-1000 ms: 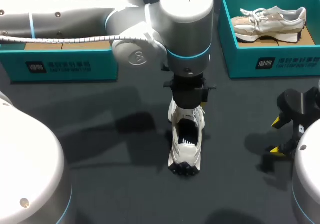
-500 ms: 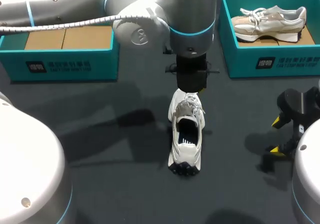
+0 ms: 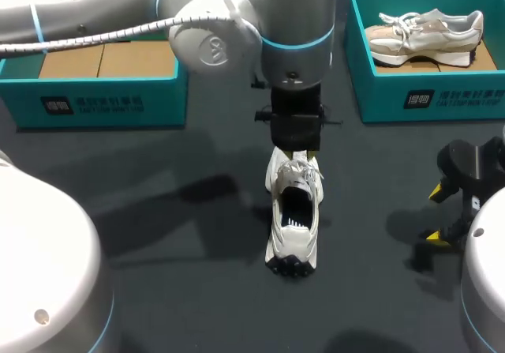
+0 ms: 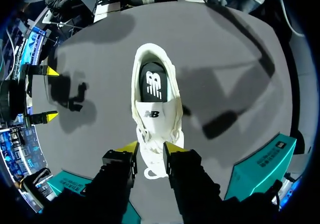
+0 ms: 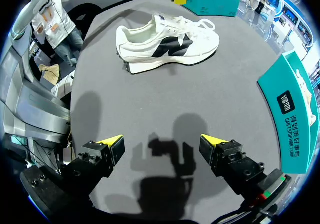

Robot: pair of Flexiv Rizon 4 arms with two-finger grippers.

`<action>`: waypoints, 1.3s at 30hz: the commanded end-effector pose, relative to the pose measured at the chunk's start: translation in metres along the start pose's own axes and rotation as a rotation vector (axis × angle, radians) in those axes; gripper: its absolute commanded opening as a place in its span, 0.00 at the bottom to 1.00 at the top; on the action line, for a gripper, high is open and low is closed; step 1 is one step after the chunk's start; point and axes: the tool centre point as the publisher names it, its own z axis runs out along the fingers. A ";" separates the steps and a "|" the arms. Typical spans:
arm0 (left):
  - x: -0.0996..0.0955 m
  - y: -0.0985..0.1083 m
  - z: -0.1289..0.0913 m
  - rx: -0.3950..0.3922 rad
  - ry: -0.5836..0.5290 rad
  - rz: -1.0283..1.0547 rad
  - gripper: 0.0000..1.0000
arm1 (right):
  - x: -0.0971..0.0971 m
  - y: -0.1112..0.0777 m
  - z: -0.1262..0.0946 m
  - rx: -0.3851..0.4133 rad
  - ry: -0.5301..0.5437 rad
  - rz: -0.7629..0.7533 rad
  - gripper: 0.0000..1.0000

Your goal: Take the shoe out of the shoebox, open the shoe tongue, remove and reinsert the insole, then place the shoe into the shoebox

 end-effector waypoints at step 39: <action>0.014 -0.069 0.014 0.031 -0.072 -0.055 0.56 | 0.002 0.000 -0.001 0.001 -0.003 0.000 1.00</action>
